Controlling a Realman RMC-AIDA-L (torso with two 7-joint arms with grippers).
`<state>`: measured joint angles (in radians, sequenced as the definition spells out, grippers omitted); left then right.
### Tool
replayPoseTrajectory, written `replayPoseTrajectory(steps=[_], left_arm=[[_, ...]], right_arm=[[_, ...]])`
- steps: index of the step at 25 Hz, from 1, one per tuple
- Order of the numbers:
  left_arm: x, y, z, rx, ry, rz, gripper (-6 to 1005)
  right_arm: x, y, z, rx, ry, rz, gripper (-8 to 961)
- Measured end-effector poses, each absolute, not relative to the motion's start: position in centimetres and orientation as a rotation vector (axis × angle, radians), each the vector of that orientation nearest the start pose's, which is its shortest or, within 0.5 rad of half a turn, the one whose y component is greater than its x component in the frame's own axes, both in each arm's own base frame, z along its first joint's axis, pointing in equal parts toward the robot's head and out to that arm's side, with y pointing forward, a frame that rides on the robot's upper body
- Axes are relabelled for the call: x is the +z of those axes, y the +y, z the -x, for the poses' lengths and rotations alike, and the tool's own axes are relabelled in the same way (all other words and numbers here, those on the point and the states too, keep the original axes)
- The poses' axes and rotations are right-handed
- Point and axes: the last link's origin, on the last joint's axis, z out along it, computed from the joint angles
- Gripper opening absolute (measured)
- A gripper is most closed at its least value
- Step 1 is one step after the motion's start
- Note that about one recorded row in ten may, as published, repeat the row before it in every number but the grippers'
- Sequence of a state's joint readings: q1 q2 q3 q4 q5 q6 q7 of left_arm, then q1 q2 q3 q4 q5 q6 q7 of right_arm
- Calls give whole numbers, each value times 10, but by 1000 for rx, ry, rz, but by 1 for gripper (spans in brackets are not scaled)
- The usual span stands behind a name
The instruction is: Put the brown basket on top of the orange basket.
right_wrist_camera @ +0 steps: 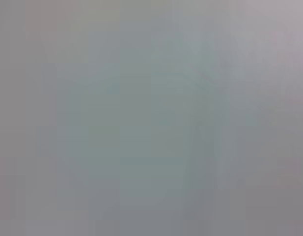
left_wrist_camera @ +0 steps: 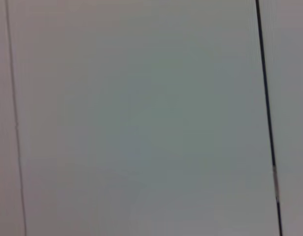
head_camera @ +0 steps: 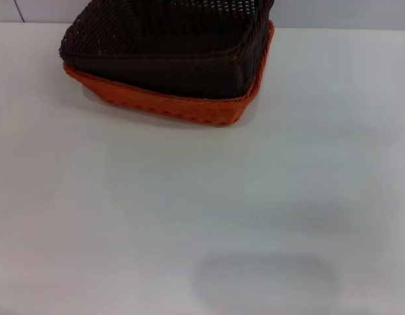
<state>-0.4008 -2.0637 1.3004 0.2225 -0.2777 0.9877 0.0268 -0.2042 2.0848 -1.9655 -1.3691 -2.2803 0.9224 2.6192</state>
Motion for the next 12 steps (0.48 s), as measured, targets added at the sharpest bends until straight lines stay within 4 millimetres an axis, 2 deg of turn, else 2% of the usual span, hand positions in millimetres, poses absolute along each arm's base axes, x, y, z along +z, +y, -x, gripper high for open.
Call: replayPoseTrajectory(steps=[3, 6, 9, 12], left_arm=[[70, 335, 389, -460, -574, 1195, 832], [73, 330, 393, -462, -582, 1174, 832], [76, 324, 398, -466, -600, 1147, 832], [78, 318, 401, -486, -613, 1127, 832]], right_arm=[[79, 229, -322, 762, 554, 742, 817], [74, 191, -369, 681, 577, 521, 817], [78, 168, -394, 561, 589, 392, 817], [72, 162, -403, 517, 635, 381, 817]])
